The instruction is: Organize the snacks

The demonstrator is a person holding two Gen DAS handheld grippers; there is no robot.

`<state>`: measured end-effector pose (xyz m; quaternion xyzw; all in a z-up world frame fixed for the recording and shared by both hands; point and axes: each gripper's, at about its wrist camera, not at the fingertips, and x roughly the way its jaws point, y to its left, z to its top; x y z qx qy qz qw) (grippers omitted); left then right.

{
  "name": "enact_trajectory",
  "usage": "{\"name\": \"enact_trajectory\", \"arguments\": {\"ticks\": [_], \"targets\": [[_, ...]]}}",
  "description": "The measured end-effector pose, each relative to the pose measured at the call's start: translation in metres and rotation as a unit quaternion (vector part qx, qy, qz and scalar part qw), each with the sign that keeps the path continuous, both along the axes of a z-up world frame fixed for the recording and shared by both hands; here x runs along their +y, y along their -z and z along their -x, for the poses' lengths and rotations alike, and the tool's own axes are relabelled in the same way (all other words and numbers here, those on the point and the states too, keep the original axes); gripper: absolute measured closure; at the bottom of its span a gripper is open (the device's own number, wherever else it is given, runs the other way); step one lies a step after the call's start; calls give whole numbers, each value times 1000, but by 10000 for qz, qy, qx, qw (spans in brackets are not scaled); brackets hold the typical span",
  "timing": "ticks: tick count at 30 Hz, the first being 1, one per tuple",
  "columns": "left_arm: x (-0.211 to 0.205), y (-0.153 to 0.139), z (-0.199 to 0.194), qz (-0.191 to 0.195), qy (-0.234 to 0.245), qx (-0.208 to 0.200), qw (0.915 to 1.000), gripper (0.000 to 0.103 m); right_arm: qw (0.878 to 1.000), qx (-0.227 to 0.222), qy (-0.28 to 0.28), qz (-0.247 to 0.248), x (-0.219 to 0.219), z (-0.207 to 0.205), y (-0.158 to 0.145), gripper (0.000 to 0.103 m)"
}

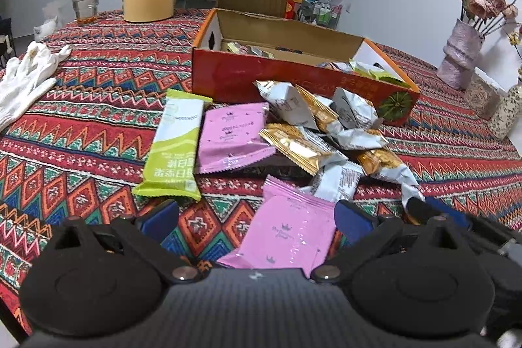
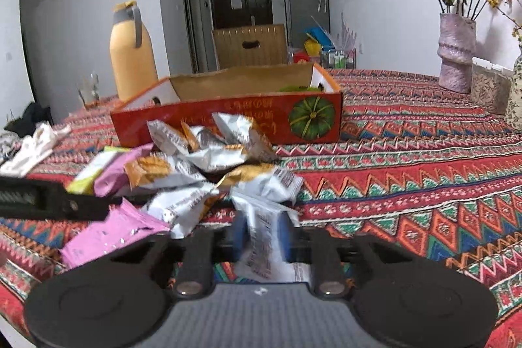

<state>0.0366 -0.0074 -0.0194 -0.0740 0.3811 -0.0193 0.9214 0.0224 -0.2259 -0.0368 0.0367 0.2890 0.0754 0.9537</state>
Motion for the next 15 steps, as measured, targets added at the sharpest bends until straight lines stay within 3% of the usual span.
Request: {"name": "enact_trajectory", "arguments": {"ticks": [1, 5, 9, 10, 12, 13, 14, 15], "targets": [[-1, 1, -1, -14, 19, 35, 10000, 0, 10000, -38, 5, -4, -2, 2, -2, 94], [-7, 6, -2, -97, 99, 143, 9998, 0, 10000, -66, 53, -51, -11, 3, -2, 99], [-13, 11, -3, -183, 189, 247, 9993, 0, 9997, -90, 127, -192, -23, 6, -3, 95], [-13, 12, -3, -190, 200, 267, 9993, 0, 9996, -85, 125, -233, -26, 6, -3, 89], [-14, 13, -3, -186, 206, 277, 9992, 0, 9994, -102, 199, -256, -31, 6, -1, 59], [-14, 13, -3, -183, 195, 275, 9993, 0, 9995, -83, 205, -217, -32, 5, 1, 32], [-14, 13, -3, -181, 186, 272, 9993, 0, 9996, -86, 215, -150, -31, 4, 3, 24], [-14, 12, -2, -180, 184, 268, 9993, 0, 9997, -94, 216, -69, -30, 3, 5, 25]]}}
